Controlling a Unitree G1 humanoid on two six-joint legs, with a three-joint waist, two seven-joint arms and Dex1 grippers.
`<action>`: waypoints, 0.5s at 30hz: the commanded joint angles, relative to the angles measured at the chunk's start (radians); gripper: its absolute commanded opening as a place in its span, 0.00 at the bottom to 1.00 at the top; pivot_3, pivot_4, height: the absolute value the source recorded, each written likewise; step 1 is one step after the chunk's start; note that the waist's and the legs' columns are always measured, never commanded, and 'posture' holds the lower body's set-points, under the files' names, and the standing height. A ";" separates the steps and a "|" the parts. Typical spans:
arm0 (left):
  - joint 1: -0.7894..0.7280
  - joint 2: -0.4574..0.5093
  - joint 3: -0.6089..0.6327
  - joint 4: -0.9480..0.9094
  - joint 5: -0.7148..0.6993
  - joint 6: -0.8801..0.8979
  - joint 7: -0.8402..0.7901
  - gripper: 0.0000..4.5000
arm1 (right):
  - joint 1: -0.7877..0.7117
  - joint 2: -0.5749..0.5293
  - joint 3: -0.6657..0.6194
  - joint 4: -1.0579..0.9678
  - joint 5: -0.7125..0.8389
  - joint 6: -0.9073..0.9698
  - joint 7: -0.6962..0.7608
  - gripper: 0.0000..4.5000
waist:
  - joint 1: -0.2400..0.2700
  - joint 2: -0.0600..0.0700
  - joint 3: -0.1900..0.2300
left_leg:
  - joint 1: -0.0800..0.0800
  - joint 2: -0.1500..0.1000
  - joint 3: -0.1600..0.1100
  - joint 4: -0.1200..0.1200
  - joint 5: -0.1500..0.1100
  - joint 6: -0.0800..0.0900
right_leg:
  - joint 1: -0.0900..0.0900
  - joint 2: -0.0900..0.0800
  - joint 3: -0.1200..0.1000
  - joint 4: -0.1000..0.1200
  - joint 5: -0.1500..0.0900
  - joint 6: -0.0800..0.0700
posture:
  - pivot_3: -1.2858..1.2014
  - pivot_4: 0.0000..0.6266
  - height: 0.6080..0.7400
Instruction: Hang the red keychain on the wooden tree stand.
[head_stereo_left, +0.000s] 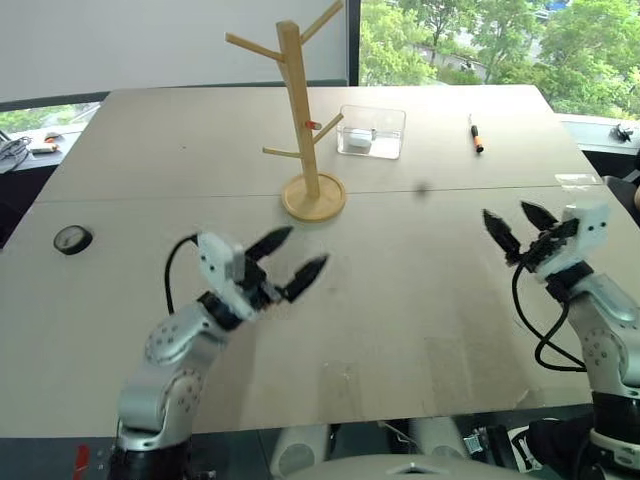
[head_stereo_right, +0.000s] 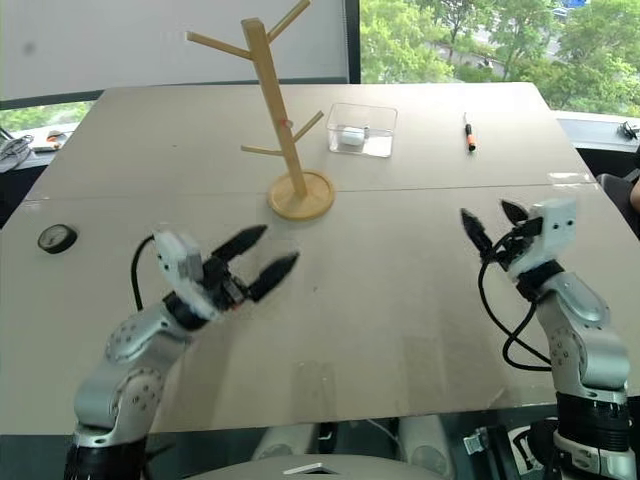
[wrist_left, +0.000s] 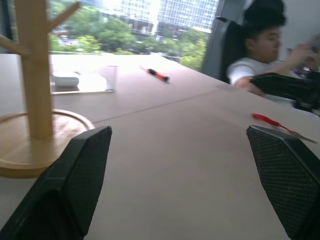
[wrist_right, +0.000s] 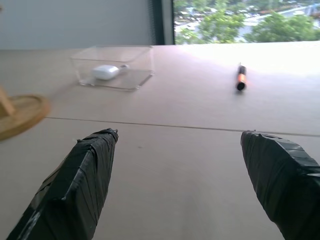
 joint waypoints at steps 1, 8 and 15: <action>0.019 0.016 -0.063 0.043 0.064 -0.217 -0.175 0.99 | 0.008 -0.031 -0.063 -0.028 0.010 0.070 -0.056 0.94 | -0.001 0.001 0.000 | 0.000 0.000 0.000 0.000 0.000 0.000 | 0.000 0.001 0.000 0.000 0.000 0.000 | 0.52 0.24 1.00; 0.060 0.023 -0.154 0.180 0.110 -0.443 -0.359 0.99 | 0.052 -0.088 -0.125 0.000 0.041 0.196 -0.052 0.94 | -0.003 0.002 -0.001 | 0.000 0.000 0.001 0.000 -0.001 0.002 | 0.000 0.005 0.001 0.000 0.000 0.000 | 0.52 0.24 1.00; 0.061 0.013 -0.215 0.292 0.137 -0.530 -0.406 0.99 | 0.097 -0.170 -0.132 0.110 0.017 0.159 0.063 0.94 | -0.003 0.002 -0.001 | 0.000 0.000 0.002 0.001 -0.001 0.003 | 0.000 0.006 -0.002 0.000 -0.002 0.004 | 0.52 0.24 1.00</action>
